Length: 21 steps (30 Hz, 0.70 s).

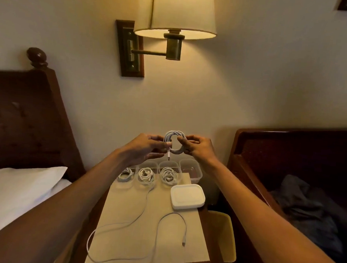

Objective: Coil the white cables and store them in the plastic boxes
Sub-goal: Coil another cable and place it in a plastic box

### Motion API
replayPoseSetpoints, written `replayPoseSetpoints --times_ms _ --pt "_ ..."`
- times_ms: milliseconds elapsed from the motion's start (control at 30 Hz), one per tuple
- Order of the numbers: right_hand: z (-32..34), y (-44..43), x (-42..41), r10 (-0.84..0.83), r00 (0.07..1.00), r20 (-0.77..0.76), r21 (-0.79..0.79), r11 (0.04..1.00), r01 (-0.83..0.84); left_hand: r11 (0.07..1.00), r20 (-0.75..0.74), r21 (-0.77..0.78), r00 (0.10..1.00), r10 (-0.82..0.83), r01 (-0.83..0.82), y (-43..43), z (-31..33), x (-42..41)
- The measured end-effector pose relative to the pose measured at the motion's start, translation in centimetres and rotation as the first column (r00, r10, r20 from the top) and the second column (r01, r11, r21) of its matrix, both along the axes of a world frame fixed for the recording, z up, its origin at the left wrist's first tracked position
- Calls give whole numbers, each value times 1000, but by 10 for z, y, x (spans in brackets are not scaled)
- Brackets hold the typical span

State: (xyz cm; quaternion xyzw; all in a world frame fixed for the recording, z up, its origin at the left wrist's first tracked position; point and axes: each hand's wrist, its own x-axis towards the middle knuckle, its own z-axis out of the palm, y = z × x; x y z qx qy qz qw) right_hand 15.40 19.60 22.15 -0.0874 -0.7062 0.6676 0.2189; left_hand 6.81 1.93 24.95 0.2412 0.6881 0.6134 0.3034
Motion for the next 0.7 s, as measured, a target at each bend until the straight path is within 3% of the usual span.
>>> replayPoseSetpoints --times_ms 233,433,533,633,700 --pt "-56 56 -34 65 994 91 8 998 -66 990 -67 -130 996 -55 46 44 -40 -37" --pt "-109 112 -67 -115 985 132 289 955 73 953 -196 -220 948 -251 207 106 -83 -91" --pt "-132 133 -83 -225 969 103 467 871 153 928 -364 -312 876 -317 206 137 -106 -119" --pt "-156 145 -101 -291 954 77 646 743 175 899 -607 -431 711 -355 81 162 -131 -137" --pt "-174 147 -111 -335 940 70 746 643 173 891 -681 -453 638 -360 19 174 -152 -147"
